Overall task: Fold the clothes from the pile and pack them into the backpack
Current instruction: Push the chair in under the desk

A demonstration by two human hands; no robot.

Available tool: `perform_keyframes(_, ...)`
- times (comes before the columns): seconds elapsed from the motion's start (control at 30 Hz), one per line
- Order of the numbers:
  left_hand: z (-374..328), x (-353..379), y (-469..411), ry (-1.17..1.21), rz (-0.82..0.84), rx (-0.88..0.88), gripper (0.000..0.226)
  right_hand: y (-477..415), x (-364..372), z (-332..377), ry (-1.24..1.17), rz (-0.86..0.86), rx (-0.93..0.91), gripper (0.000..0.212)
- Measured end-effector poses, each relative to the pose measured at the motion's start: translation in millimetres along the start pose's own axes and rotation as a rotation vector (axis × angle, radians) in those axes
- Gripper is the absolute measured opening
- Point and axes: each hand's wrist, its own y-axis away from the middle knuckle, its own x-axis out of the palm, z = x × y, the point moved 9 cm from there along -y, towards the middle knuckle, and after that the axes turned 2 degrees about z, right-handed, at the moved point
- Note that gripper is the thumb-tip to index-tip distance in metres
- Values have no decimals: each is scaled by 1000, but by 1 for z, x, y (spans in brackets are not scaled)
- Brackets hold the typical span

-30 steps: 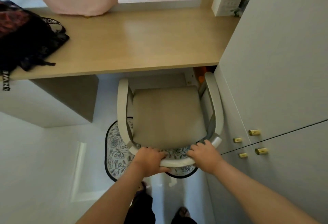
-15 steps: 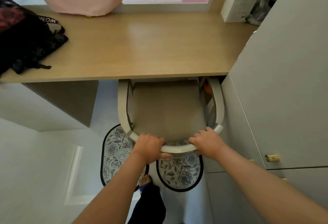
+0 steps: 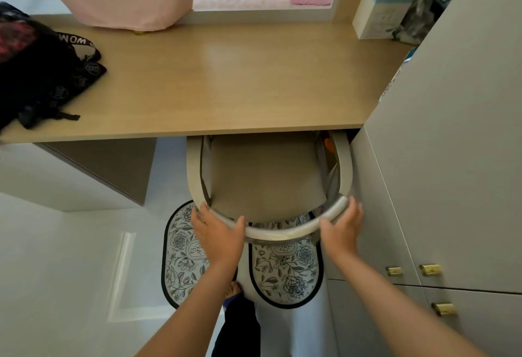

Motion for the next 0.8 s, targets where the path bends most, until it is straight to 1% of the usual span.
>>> perform_keyframes(0.03,3,10,-1,79,50,-59,110,-5,10,-13,-225,48,158,85)
perform_keyframes(0.07,5,20,-3,116,89,-85,116,-9,22,-22,-378,97,292,83)
perform_keyframes(0.1,6,27,-4,112,102,-89,119,-12,32,-27,-418,135,380,83)
perform_keyframes(0.13,7,31,-7,98,90,-79,118,-16,39,-31,-378,151,416,85)
perform_keyframes(0.2,5,30,-12,87,35,-54,111,-24,44,-34,-258,144,420,85)
perform_keyframes(0.23,4,28,-15,82,8,-44,107,-27,48,-35,-243,150,427,86)
perform_keyframes(0.33,-2,20,-34,33,-31,-16,100,-42,63,-38,-246,151,439,100)
perform_keyframes(0.4,-6,17,-53,-2,-37,-10,100,-68,80,-52,-258,159,411,105)
perform_keyframes(0.47,-13,17,-74,-37,-14,-8,103,-81,86,-33,-277,166,374,107)
perform_keyframes(0.5,-19,17,-84,-49,1,-7,105,-79,85,-10,-284,171,362,105)
perform_keyframes(0.57,-31,19,-104,-83,13,-14,107,-91,90,18,-312,198,352,92)
perform_keyframes(0.6,-37,18,-114,-120,13,-23,107,-99,93,27,-322,205,344,85)
perform_keyframes(0.67,-50,17,-131,-252,-9,-7,103,-116,99,41,-327,207,343,81)
perform_keyframes(0.73,-68,14,-142,-382,-54,108,93,-126,102,49,-329,207,357,83)
perform_keyframes(0.77,-77,13,-144,-411,-70,196,86,-126,102,54,-286,219,364,88)
perform_keyframes(0.8,-85,14,-143,-413,-59,291,78,-124,100,56,-170,217,346,96)
